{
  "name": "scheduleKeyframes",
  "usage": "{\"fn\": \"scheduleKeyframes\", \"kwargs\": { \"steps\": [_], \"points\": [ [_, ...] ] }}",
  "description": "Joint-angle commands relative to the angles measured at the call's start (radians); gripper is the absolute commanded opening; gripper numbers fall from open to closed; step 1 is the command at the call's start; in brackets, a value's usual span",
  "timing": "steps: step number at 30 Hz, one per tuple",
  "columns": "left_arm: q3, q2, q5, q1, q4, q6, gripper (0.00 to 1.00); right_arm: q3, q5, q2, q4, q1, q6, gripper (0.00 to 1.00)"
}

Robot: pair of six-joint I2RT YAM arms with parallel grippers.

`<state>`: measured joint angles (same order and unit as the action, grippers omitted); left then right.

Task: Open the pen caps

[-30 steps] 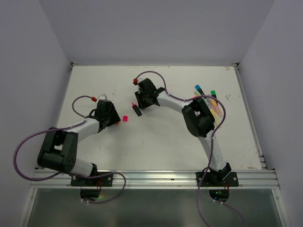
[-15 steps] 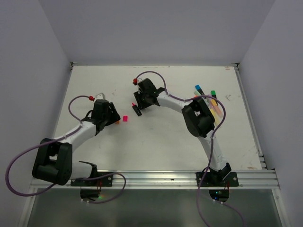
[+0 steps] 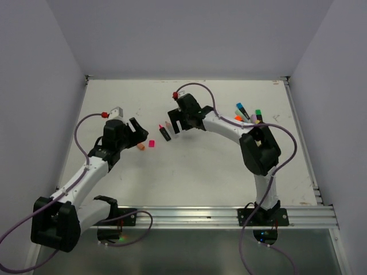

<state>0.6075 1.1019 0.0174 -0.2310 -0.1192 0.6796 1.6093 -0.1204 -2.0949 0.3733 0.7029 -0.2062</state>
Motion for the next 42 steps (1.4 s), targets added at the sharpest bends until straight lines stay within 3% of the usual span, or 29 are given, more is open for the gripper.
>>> {"fn": "scheduleKeyframes", "kwargs": {
  "steps": [1,4,8,11,14,15,18,19,32,42],
  "points": [
    [0.014,-0.095,-0.092,0.007,0.01,-0.005,0.8,-0.11,-0.195,0.226,0.029,-0.037,-0.05,0.95],
    [0.006,-0.166,-0.109,0.007,0.01,0.026,1.0,-0.263,-0.321,0.372,0.029,-0.081,-0.11,0.99],
    [-0.026,-0.218,-0.158,0.007,0.058,0.09,1.0,-0.429,-0.302,0.542,0.033,-0.192,-0.14,0.98],
    [-0.048,-0.206,-0.278,0.007,0.136,0.121,1.0,-0.505,-0.333,0.59,0.072,-0.273,-0.137,0.92],
    [-0.089,-0.182,-0.41,0.007,0.216,0.178,0.99,-0.563,-0.328,0.625,0.092,-0.333,-0.124,0.77],
    [-0.121,-0.175,-0.425,0.007,0.263,0.207,0.99,-0.592,-0.297,0.641,0.085,-0.348,-0.11,0.63],
    [-0.162,-0.171,-0.439,0.007,0.308,0.225,0.97,-0.64,-0.234,0.662,0.061,-0.394,-0.105,0.45],
    [-0.164,-0.169,-0.438,0.007,0.309,0.224,0.97,-0.649,-0.217,0.664,0.05,-0.408,-0.101,0.43],
    [-0.146,-0.14,-0.435,0.007,0.32,0.192,0.95,-0.655,-0.254,0.55,0.019,-0.51,-0.088,0.37],
    [-0.141,-0.073,-0.462,0.007,0.381,0.19,0.95,-0.621,-0.283,0.457,0.004,-0.52,-0.059,0.42]
  ]
}}
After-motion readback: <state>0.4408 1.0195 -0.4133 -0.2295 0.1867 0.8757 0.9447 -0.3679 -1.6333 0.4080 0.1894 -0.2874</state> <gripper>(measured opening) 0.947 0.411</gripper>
